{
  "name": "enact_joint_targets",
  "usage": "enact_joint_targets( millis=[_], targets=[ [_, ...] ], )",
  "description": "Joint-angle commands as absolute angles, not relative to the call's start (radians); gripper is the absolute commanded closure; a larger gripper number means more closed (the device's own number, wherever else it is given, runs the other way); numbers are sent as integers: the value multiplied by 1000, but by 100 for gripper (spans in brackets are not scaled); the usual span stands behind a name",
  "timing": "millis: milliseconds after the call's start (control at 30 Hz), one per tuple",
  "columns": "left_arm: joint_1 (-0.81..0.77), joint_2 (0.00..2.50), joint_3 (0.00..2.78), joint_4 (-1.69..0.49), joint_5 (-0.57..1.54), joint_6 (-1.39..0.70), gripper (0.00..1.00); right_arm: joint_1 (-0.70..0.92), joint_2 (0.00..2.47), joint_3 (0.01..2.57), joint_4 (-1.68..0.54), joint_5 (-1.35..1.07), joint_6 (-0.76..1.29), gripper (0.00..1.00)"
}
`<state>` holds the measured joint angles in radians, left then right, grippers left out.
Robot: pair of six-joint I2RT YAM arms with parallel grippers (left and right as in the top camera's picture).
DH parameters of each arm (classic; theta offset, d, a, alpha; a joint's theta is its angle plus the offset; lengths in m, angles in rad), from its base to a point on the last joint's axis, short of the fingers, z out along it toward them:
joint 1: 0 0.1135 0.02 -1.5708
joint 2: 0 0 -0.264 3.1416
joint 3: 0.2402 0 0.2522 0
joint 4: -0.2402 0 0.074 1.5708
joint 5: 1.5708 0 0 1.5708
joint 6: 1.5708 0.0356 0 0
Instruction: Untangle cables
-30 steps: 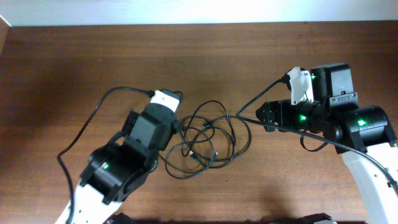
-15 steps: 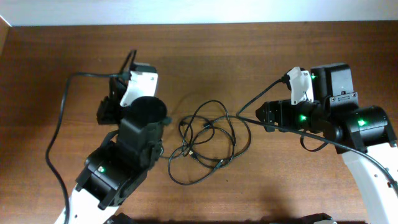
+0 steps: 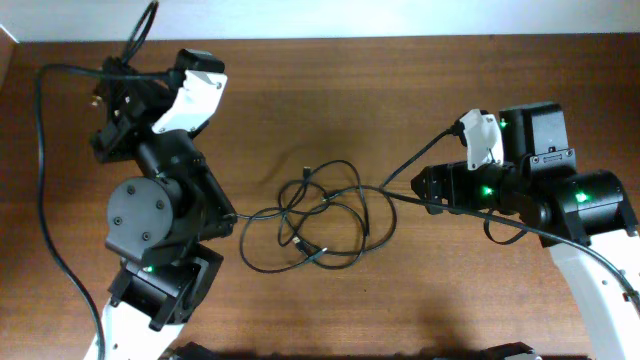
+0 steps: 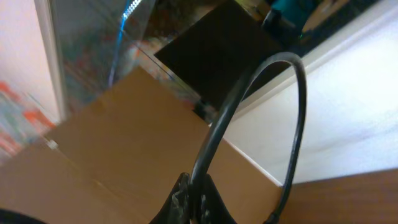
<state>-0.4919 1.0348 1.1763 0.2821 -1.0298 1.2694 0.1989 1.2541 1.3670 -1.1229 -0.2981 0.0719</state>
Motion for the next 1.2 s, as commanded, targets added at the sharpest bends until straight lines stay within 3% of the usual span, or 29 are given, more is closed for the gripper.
enact_joint_targets(
  millis=[0,133,233,400,533,567,733,767,800,833,1000,1167],
  targets=[
    [-484,1025,1188,213,-924,1380,100,196,1253,1378,-1123,-335,34,7],
    [-483,1025,1188,-81,-853,1294,100,196,1253,1378,-1123,-382,-12,7],
    [-481,1035,1188,-481,-762,1148,100,196,1253,1378,-1123,-382,-20,7],
    [-435,1075,1188,-767,-623,876,100,196,1253,1378,-1123,-382,-20,7],
    [-371,1123,1184,-802,-579,699,96,196,1253,1378,-1124,-382,-20,7],
    [-351,1141,1181,-803,-576,669,100,196,1253,1378,-1126,-382,-20,7],
    [-302,1238,1180,-877,-462,667,98,196,1253,1378,-1127,-382,-20,7],
    [-299,1262,1180,-881,-449,666,90,196,1253,1378,-1127,-382,-20,7],
    [-298,1286,1180,-881,-448,666,66,196,1253,1378,-1127,-382,-20,7],
    [-298,1306,1180,-881,-448,666,1,196,1253,1378,-1128,-382,-20,7],
    [-298,1395,1180,-876,-448,552,1,196,1253,1378,-1131,-382,-23,7],
    [-298,1429,1180,-865,-447,247,1,196,1253,1378,-1131,-381,-23,7]
  ],
)
